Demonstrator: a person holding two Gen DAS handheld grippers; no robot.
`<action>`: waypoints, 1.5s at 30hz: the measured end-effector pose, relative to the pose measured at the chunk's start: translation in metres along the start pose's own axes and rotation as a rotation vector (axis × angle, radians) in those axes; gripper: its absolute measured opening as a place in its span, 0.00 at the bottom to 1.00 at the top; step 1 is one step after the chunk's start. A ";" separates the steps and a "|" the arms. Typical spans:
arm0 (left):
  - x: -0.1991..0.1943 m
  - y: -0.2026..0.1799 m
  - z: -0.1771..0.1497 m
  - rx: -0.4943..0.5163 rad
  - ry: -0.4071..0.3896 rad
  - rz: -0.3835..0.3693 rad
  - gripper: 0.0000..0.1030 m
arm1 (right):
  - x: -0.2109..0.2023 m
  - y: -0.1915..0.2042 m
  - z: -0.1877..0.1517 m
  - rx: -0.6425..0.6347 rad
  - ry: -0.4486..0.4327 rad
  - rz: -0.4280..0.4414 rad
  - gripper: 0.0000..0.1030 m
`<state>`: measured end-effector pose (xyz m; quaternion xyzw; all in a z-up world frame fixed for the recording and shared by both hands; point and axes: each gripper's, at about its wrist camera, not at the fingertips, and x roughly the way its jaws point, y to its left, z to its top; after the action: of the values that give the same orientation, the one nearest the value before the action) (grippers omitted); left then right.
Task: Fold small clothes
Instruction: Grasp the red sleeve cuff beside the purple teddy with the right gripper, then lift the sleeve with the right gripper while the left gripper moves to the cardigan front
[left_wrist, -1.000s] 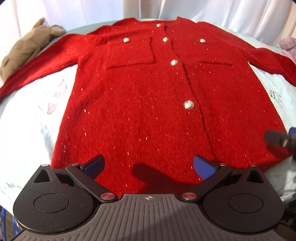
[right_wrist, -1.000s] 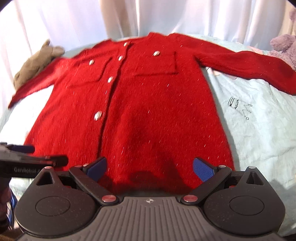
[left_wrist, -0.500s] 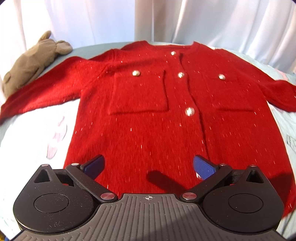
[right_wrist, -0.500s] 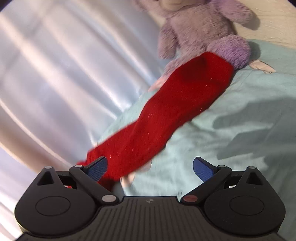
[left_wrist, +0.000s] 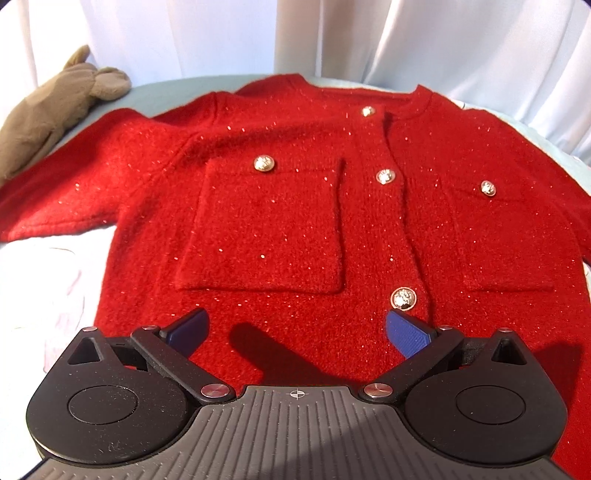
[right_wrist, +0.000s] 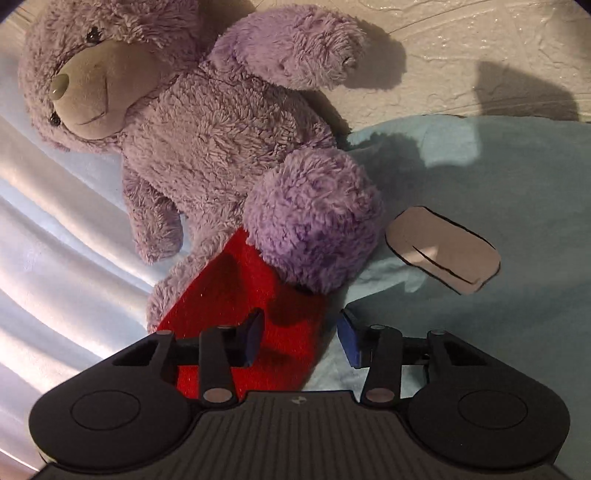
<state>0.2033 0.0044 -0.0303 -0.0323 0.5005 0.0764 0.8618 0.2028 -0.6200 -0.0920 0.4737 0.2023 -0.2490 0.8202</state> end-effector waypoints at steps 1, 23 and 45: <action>0.005 -0.001 0.001 0.000 0.020 -0.003 1.00 | 0.003 0.000 0.000 0.003 -0.004 0.004 0.36; 0.015 0.004 -0.011 -0.009 -0.018 -0.031 1.00 | -0.109 0.253 -0.179 -0.737 0.135 0.778 0.18; 0.049 -0.052 0.084 -0.097 0.074 -0.692 1.00 | -0.085 0.145 -0.215 -0.594 0.480 0.422 0.71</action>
<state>0.3079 -0.0305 -0.0322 -0.2439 0.4865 -0.1978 0.8153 0.2021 -0.3511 -0.0462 0.2926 0.3486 0.1102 0.8836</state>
